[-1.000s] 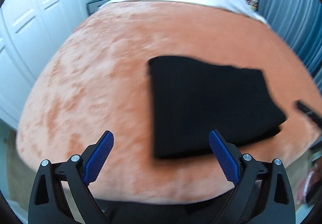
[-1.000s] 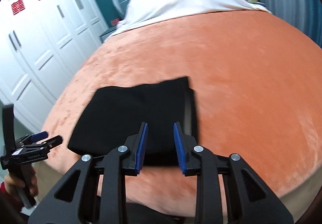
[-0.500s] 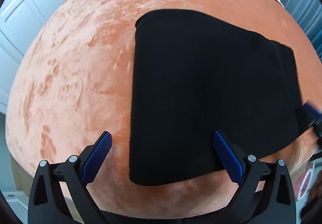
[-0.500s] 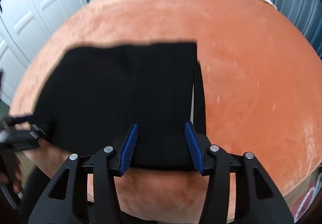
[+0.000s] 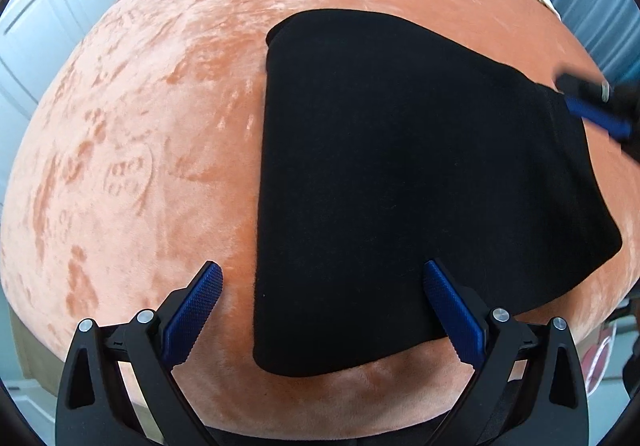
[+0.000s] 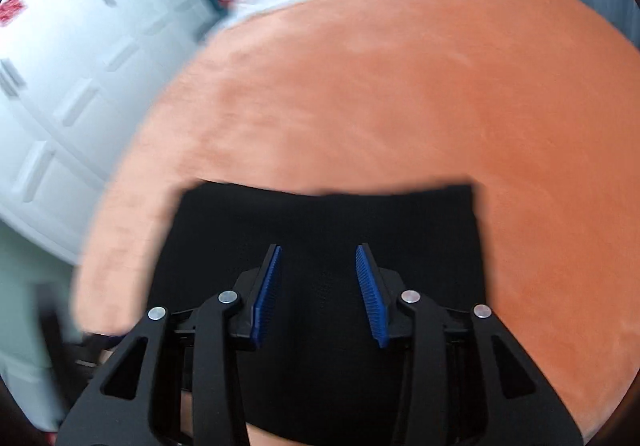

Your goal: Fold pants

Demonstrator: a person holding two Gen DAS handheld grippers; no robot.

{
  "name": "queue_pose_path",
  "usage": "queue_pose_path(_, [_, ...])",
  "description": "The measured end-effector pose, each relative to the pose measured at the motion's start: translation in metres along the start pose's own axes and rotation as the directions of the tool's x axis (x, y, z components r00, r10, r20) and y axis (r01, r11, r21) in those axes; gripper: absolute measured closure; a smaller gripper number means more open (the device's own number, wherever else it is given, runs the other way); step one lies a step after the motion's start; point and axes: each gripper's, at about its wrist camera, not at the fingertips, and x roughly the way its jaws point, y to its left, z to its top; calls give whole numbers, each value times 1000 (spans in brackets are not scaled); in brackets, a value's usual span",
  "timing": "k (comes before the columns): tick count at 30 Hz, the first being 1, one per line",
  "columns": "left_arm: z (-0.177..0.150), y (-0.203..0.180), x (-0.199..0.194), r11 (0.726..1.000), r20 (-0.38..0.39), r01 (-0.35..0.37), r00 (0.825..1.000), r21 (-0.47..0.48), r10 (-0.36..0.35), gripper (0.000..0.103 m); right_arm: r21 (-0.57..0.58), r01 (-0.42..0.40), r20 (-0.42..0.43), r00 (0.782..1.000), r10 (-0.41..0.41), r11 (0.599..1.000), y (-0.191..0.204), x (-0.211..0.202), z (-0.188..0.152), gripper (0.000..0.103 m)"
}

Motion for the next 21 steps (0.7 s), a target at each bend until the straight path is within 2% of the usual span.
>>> queue_pose_path(2, [-3,2,1,1000,-8,12,1000,-21,-12,5,-60,-68,-52,997,65,996,27,30,11,65])
queue_pose_path(3, [-3,3,1,1000,-12,18,1000,-26,-18,5,-77,-77,-99,993,70,994,37,49,12,65])
queue_pose_path(4, [-3,6,2,999,-14,21,1000,-26,-21,5,-94,-69,-145,988,55,993,45,68,12,65])
queue_pose_path(5, [-3,6,2,999,-16,22,1000,-24,-23,5,-142,-23,-198,980,-6,990,48,94,8,65])
queue_pose_path(6, [-4,8,2,1000,-18,22,1000,-21,-22,5,-179,12,-206,977,-49,984,51,105,6,65])
queue_pose_path(8, [-6,11,1,999,-18,36,999,-13,-36,5,-160,7,-171,985,-35,987,58,90,17,63])
queue_pose_path(10, [-11,14,0,998,-16,58,998,-22,-59,5,-155,-62,-127,991,42,986,74,71,30,63])
queue_pose_path(11, [-13,16,1,997,-18,73,997,-35,-73,5,-163,-78,-132,990,57,983,82,72,31,63])
queue_pose_path(14, [-16,23,6,990,-28,112,993,-91,-115,5,-206,-60,-232,973,11,977,97,121,23,62])
queue_pose_path(16, [-17,27,5,989,-19,101,994,-111,-103,5,-196,-44,-250,968,-7,980,99,148,21,56])
queue_pose_path(18, [-15,32,6,985,-20,123,992,-124,-126,5,-264,-4,-211,976,-53,964,116,139,31,54])
queue_pose_path(21, [-15,41,11,976,-44,171,983,-133,-179,5,-292,-23,-125,992,-14,956,127,112,37,56])
